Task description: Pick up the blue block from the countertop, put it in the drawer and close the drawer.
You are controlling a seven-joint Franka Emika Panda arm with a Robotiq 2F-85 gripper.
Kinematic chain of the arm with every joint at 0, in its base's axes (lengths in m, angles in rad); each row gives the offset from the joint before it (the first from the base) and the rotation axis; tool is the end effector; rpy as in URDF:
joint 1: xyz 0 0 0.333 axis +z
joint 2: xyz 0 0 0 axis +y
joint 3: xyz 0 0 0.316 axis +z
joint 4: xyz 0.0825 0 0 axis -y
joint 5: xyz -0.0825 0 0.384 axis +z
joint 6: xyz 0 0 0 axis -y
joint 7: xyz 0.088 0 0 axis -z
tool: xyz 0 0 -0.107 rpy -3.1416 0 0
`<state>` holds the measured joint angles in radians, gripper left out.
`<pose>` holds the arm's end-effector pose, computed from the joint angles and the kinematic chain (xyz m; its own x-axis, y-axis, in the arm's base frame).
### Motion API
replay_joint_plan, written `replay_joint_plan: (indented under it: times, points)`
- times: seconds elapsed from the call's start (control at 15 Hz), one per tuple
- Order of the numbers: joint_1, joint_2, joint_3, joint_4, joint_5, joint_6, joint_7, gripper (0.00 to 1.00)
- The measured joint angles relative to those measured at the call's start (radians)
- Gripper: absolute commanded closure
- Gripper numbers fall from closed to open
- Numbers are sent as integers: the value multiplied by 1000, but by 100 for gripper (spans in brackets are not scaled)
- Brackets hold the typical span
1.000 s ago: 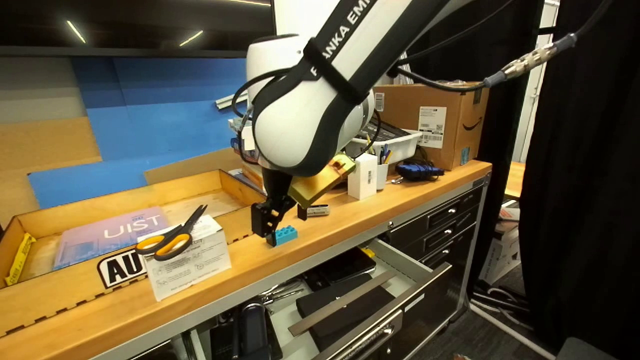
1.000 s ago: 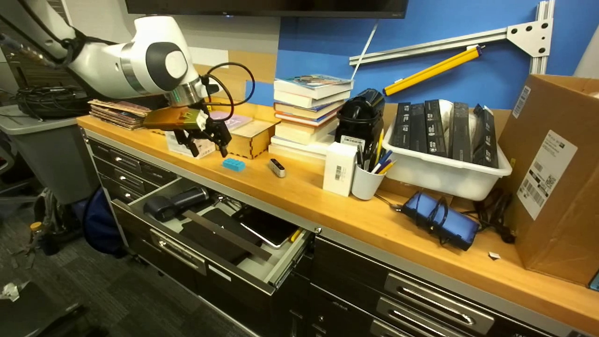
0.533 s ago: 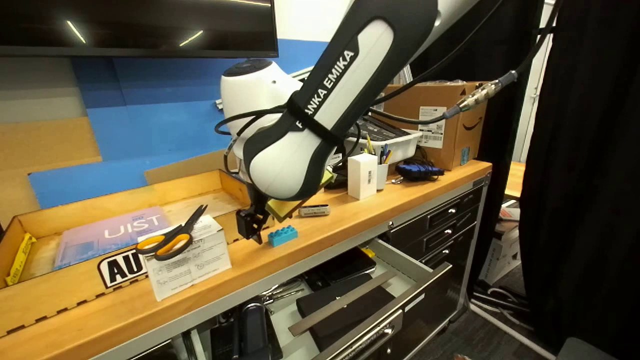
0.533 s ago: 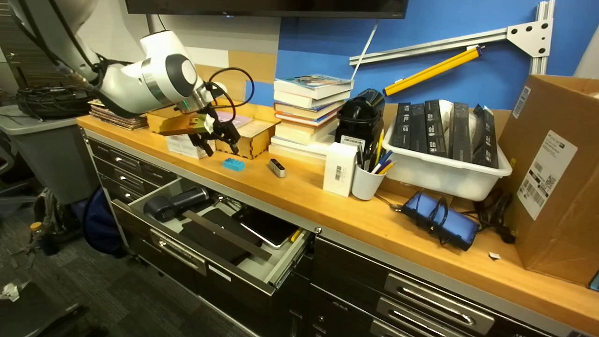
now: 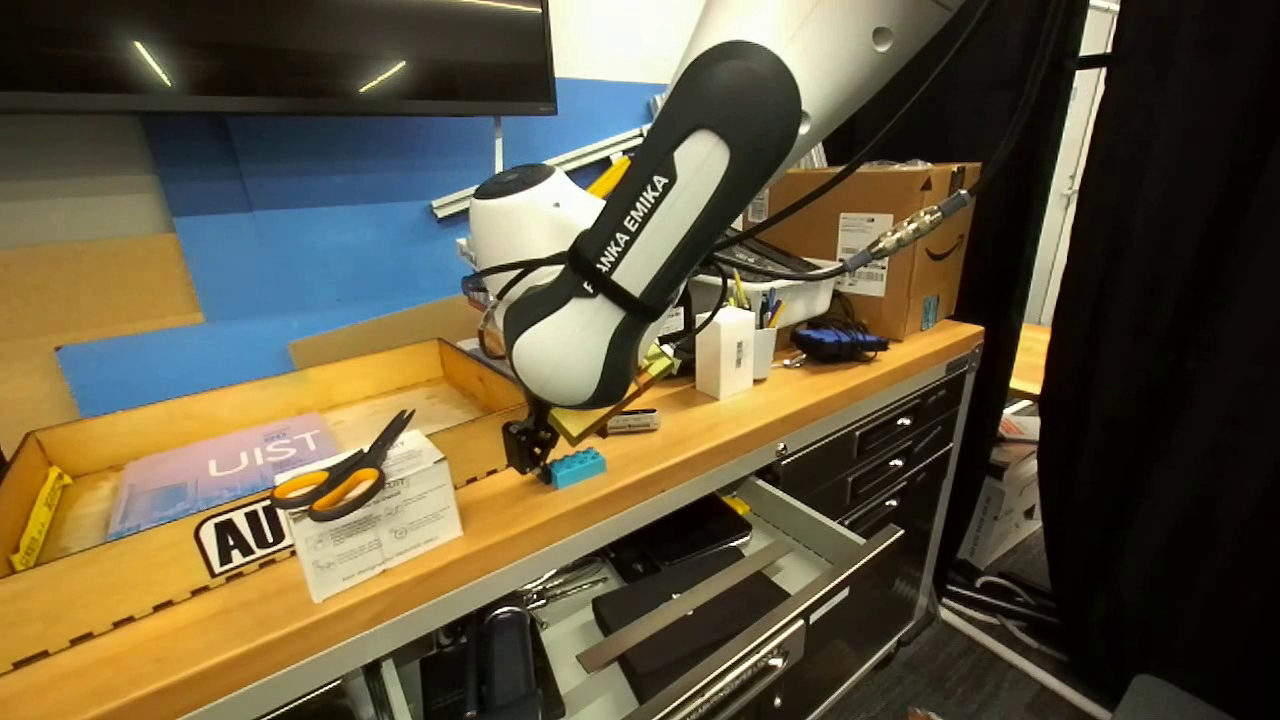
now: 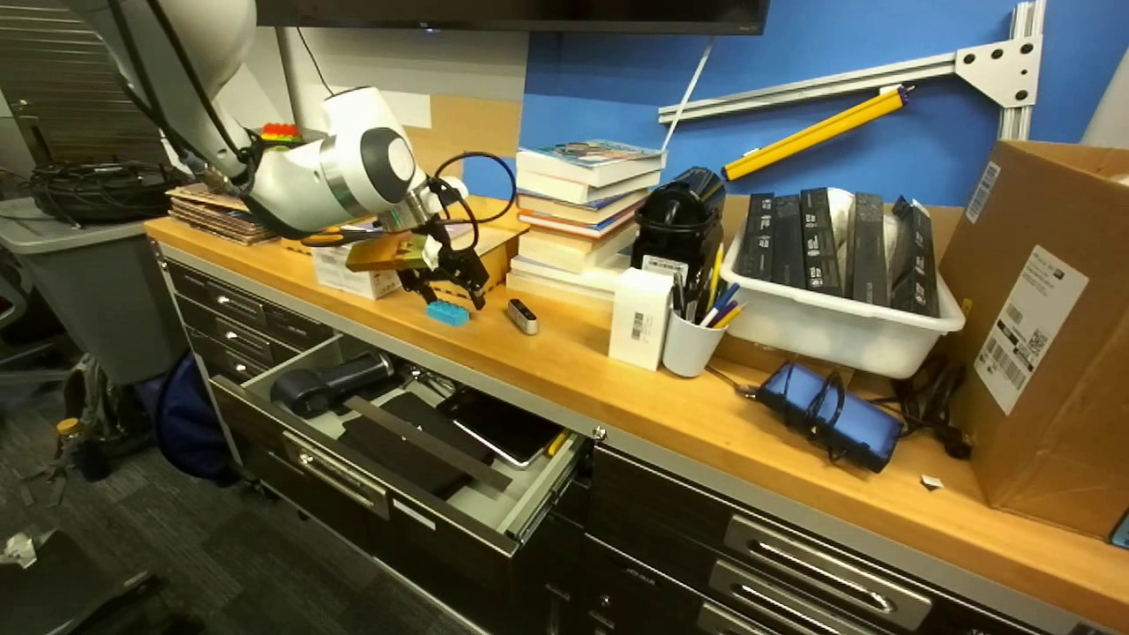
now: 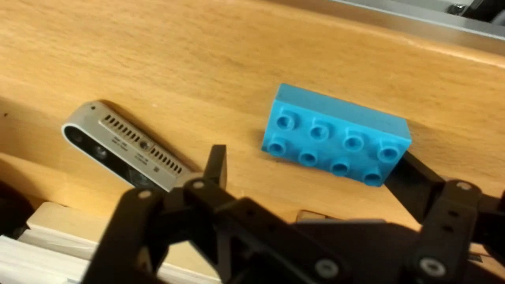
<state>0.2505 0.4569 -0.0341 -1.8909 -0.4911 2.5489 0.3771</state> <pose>0.6347 0.1475 0.2815 0.9362 0.2529 0.2442 0.1819 -0.9428 0.2793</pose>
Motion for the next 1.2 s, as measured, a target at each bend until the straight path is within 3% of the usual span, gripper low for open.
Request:
replay_joint_plan:
  times: [0.07, 0.27, 0.67, 0.87, 1.0, 1.2]
  points:
    - [0, 1, 0, 4, 10, -13, 0, 27]
    - [1, -3, 1, 16, 44, -75, -2, 51]
    - [-13, -46, 3, 3, 110, -229, -15, 53]
    - [-42, -113, 3, -76, 133, -281, -37, 53]
    - [-67, -179, 2, -162, 133, -276, -44, 53]
    - [-104, -261, 2, -307, 129, -178, -42, 53]
